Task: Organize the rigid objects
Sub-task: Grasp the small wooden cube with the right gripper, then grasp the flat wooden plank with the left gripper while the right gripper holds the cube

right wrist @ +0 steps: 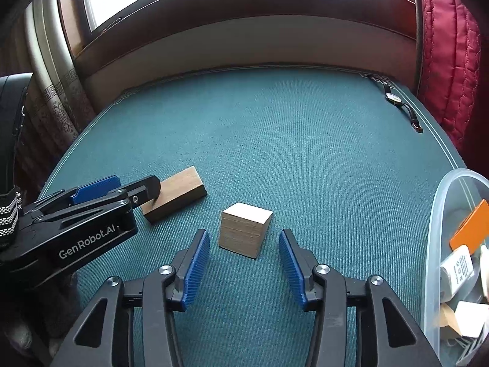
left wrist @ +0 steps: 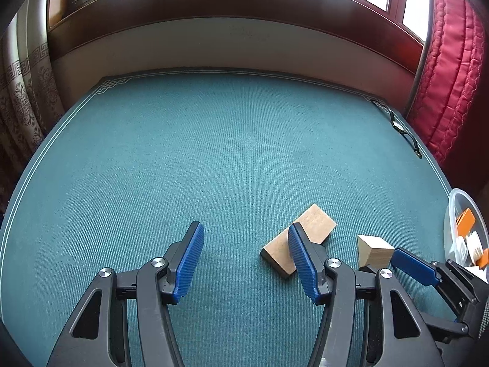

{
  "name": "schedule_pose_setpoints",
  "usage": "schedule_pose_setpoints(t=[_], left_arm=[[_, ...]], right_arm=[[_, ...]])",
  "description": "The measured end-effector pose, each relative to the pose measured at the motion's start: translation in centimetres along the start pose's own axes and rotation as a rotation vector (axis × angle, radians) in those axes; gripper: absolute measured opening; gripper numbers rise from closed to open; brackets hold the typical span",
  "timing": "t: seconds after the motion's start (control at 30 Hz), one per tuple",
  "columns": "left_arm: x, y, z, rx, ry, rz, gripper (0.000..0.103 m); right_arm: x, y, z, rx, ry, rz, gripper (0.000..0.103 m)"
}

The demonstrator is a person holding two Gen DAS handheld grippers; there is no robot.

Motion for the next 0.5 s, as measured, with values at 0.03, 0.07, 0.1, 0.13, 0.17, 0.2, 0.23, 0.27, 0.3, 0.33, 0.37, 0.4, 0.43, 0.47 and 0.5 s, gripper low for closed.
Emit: schedule_pose_setpoints(t=[0.03, 0.07, 0.1, 0.13, 0.17, 0.2, 0.23, 0.27, 0.3, 0.33, 0.37, 0.4, 0.43, 0.47, 0.5], left_arm=[[-0.1, -0.1, 0.0, -0.003, 0.001, 0.000, 0.059], [-0.1, -0.1, 0.0, -0.006, 0.002, -0.001, 0.059], [-0.2, -0.1, 0.0, -0.007, 0.003, -0.001, 0.059], [-0.3, -0.2, 0.1, -0.009, 0.004, -0.002, 0.059], [-0.3, -0.2, 0.1, -0.011, 0.004, -0.002, 0.059], [-0.3, -0.1, 0.1, -0.012, 0.004, -0.001, 0.059], [-0.3, -0.1, 0.2, -0.011, 0.005, 0.001, 0.059], [-0.4, 0.0, 0.2, -0.009, 0.006, 0.003, 0.059], [-0.4, 0.1, 0.2, -0.005, 0.007, 0.007, 0.059], [-0.5, 0.2, 0.3, 0.001, 0.008, 0.012, 0.059], [-0.5, 0.4, 0.3, 0.010, 0.008, 0.018, 0.059], [-0.5, 0.7, 0.4, 0.020, 0.008, 0.024, 0.059], [-0.6, 0.9, 0.4, 0.030, 0.010, 0.029, 0.059], [-0.6, 1.2, 0.4, 0.042, 0.012, 0.035, 0.059], [-0.7, 1.5, 0.5, 0.054, 0.013, 0.043, 0.059]], right_arm=[[0.1, -0.1, -0.1, 0.010, 0.000, 0.011, 0.050], [0.2, -0.1, -0.3, 0.015, 0.001, 0.023, 0.050], [0.4, -0.2, -0.5, 0.018, 0.001, 0.036, 0.050], [0.6, -0.3, -0.6, 0.015, 0.003, 0.048, 0.050], [0.7, -0.4, -0.7, 0.010, 0.007, 0.062, 0.050], [0.8, -0.5, -0.8, 0.002, 0.012, 0.081, 0.042], [0.8, -0.6, -0.8, -0.007, 0.018, 0.101, 0.039], [0.7, -0.5, -0.7, -0.007, 0.020, 0.101, 0.036], [0.6, -0.4, -0.7, -0.004, 0.019, 0.098, 0.036], [0.5, -0.3, -0.5, -0.002, 0.019, 0.098, 0.036], [0.3, -0.1, -0.4, 0.000, 0.021, 0.103, 0.036], [0.2, 0.1, -0.2, 0.001, 0.022, 0.107, 0.036], [0.0, 0.3, 0.0, 0.006, 0.022, 0.109, 0.036], [-0.2, 0.6, 0.2, 0.013, 0.022, 0.108, 0.036], [-0.5, 0.9, 0.5, 0.021, 0.023, 0.110, 0.036]])
Point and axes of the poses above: each gripper's, at about its wrist camera, not at the fingertips, and x roughly the way its jaws point, y to its right, z to its underside, the point moved 4 cm from there along x, roughly the way its jaws point, and after that the axes turned 2 degrees about z, right-handed, at the moved point
